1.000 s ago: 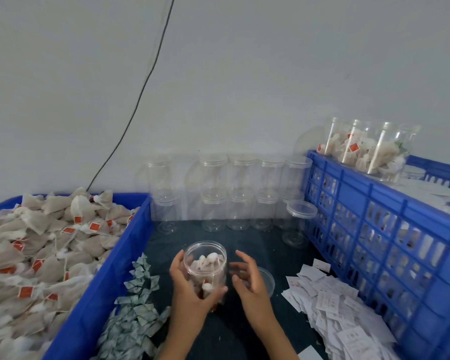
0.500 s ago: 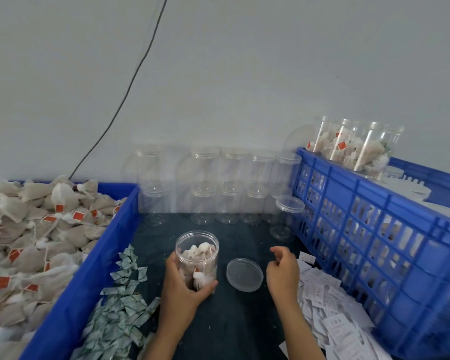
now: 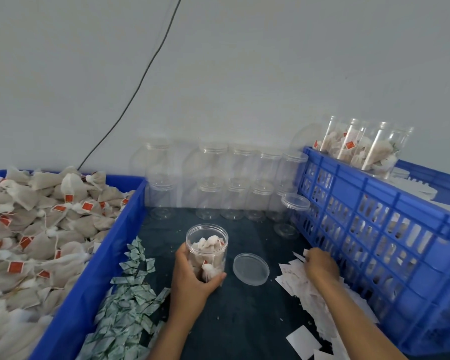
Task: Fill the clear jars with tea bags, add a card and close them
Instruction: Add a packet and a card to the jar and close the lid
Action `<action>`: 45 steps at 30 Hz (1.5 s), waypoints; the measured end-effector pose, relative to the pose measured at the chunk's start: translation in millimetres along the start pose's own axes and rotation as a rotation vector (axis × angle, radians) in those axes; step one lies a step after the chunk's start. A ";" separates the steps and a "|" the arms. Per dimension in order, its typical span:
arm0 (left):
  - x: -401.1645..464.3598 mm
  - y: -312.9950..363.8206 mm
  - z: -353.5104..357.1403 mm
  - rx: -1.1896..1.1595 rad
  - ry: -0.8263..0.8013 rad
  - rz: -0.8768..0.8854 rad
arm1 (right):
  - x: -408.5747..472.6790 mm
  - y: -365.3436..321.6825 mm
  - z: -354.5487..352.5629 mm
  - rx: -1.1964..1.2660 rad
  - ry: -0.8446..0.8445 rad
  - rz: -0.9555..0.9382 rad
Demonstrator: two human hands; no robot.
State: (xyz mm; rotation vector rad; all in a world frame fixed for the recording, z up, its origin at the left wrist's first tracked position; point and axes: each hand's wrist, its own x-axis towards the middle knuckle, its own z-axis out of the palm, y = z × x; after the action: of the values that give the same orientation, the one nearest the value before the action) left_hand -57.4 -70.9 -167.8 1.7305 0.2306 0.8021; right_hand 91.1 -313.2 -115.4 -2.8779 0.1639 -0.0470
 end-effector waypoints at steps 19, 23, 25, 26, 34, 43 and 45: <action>-2.8 5.1 -1.1 0.020 0.005 0.006 | -34.9 -39.2 -38.6 -0.285 0.477 -0.318; -3.0 2.0 -1.5 0.031 0.000 0.004 | -30.5 -10.6 -5.8 -0.334 0.176 -0.228; -3.2 0.8 -2.0 0.033 -0.001 0.004 | -28.5 -2.7 0.2 -0.207 0.045 -0.157; -2.9 1.1 -1.6 0.035 0.002 0.007 | -27.5 -1.6 0.1 -0.118 -0.003 -0.115; -2.6 3.1 -1.0 0.023 0.007 0.001 | -24.2 -12.8 -12.4 -0.048 -0.073 0.009; -3.2 6.1 -3.3 0.035 0.008 0.001 | -44.1 -61.4 -49.9 0.446 0.111 -0.302; -3.2 6.6 -4.2 0.037 0.001 0.007 | -60.6 -88.4 -67.8 0.708 0.042 -0.423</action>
State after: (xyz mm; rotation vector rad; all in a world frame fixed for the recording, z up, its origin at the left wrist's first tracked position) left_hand -64.0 -71.5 -162.6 1.7662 0.2418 0.8084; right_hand 37.3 -238.5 -28.2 -2.1556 -0.3819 -0.1998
